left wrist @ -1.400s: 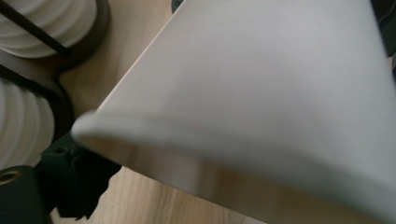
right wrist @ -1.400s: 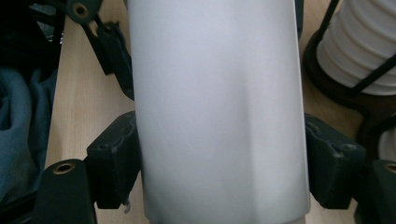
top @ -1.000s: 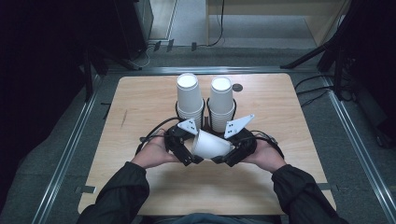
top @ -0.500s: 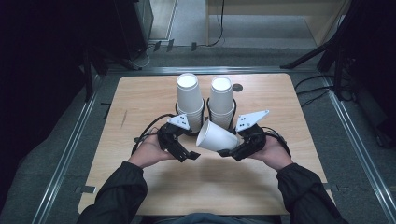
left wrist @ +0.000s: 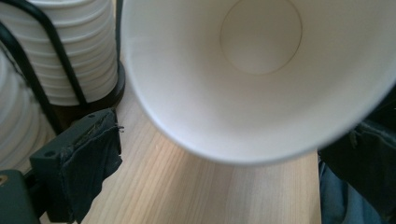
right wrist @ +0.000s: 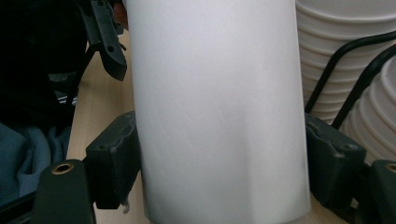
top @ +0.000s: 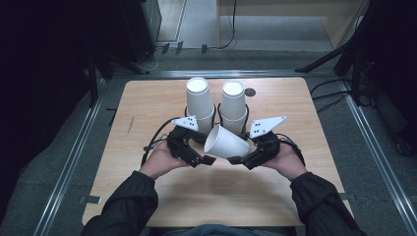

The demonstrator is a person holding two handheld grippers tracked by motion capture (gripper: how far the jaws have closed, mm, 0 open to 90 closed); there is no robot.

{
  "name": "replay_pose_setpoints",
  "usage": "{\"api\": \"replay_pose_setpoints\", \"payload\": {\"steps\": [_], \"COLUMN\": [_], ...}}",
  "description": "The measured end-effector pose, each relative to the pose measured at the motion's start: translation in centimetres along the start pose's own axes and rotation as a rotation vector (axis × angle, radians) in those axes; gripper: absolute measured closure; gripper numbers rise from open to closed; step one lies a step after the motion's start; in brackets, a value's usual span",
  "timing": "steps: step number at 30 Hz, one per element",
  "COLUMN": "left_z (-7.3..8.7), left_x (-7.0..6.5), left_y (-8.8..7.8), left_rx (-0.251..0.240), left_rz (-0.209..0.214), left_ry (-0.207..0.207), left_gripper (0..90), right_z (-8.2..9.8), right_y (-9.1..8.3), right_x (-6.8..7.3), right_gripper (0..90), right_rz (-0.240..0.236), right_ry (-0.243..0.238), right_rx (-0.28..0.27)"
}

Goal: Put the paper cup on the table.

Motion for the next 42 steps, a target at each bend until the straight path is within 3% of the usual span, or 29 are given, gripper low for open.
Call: {"api": "replay_pose_setpoints", "payload": {"steps": [9, 13, 16, 20, 27, 28, 32, 36, 42], "left_z": [-0.9, -1.1, -1.0, -1.0, -0.9, -0.9, -0.9, -0.7, -0.3], "left_x": [-1.1, -1.3, -1.1, -1.0, -1.1, -1.1, -0.9, -0.7, -0.4], "left_y": [-0.1, -0.2, -0.5, -0.5, -0.5, -0.6, -1.2, -1.8, -2.6], "left_rx": [-0.042, -0.057, -0.069, -0.06, -0.051, -0.057, -0.064, -0.058, -0.025], "left_rz": [0.051, 0.069, 0.111, 0.117, 0.096, 0.087, 0.079, 0.065, 0.006], "left_ry": [0.001, -0.004, -0.014, -0.013, 0.017, 0.023, 0.024, 0.025, 0.053], "left_gripper": [0.0, 3.7, 7.9, 11.3, 13.0, 13.0, 13.1, 13.1, 13.3], "right_z": [-0.7, -0.8, -0.7, -0.6, -0.5, -0.6, -0.5, -0.3, 0.1], "right_y": [0.7, 0.8, 1.0, 1.1, 1.3, 1.4, 1.3, 1.0, 0.4], "right_x": [1.1, 1.4, 1.4, 1.4, 1.4, 1.4, 1.3, 1.0, 0.6], "right_gripper": [22.3, 22.3, 22.5, 22.8, 21.5, 14.2, 12.7, 9.7, 10.1], "right_rz": [-0.02, -0.035, -0.044, -0.042, -0.056, -0.068, -0.074, -0.057, -0.027], "right_ry": [-0.045, -0.056, -0.057, -0.057, -0.031, -0.002, 0.018, 0.031, 0.038], "right_rx": [-0.009, -0.018, -0.008, -0.006, 0.016, 0.022, 0.031, 0.033, 0.042]}}
Point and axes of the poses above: each handheld gripper's, and its own axes: y roughly forward along the jaws, z roughly out of its underside, x roughly to its left, the point moved 6 cm from there along y, roughly forward along the jaws, and after that the axes turned 11 degrees about x, right-handed, at the moved point
